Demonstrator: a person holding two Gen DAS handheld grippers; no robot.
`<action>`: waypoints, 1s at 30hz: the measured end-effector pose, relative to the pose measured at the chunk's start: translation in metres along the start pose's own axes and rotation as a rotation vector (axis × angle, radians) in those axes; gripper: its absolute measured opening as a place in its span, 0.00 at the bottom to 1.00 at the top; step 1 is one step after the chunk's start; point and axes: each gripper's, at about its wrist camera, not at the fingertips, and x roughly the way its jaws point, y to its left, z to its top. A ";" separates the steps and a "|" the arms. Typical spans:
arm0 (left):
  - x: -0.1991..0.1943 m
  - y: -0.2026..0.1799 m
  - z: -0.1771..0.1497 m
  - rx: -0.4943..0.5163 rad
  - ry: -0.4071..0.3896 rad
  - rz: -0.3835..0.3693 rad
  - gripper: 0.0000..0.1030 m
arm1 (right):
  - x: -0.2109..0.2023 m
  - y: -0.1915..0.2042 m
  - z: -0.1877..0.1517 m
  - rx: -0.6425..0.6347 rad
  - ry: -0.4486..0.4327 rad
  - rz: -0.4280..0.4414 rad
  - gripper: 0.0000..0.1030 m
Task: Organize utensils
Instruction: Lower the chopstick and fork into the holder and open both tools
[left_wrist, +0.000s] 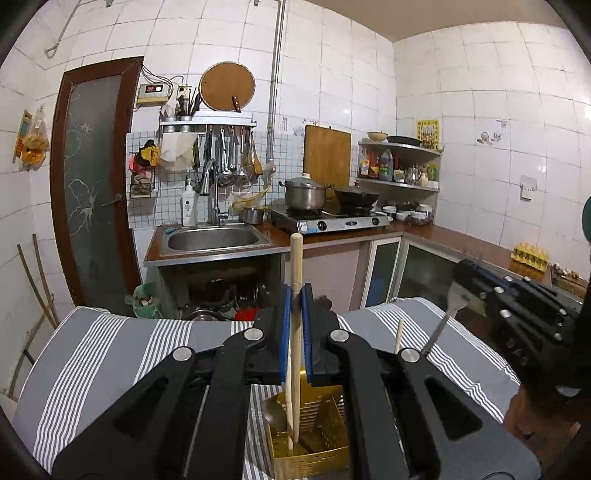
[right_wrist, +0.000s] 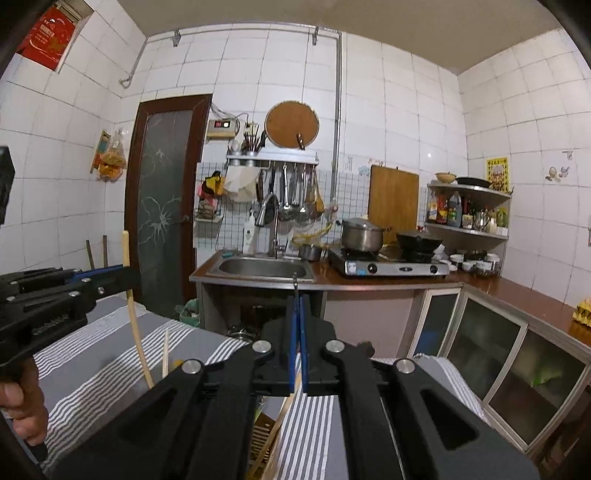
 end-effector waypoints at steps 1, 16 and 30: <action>0.003 0.000 -0.002 0.000 0.009 0.002 0.05 | 0.002 0.001 -0.002 -0.003 0.007 0.002 0.01; 0.041 -0.002 -0.027 -0.001 0.126 0.005 0.05 | 0.015 0.011 -0.018 -0.025 0.062 0.017 0.02; 0.042 0.000 -0.026 -0.016 0.123 0.022 0.30 | 0.004 0.001 -0.014 0.039 0.028 -0.006 0.25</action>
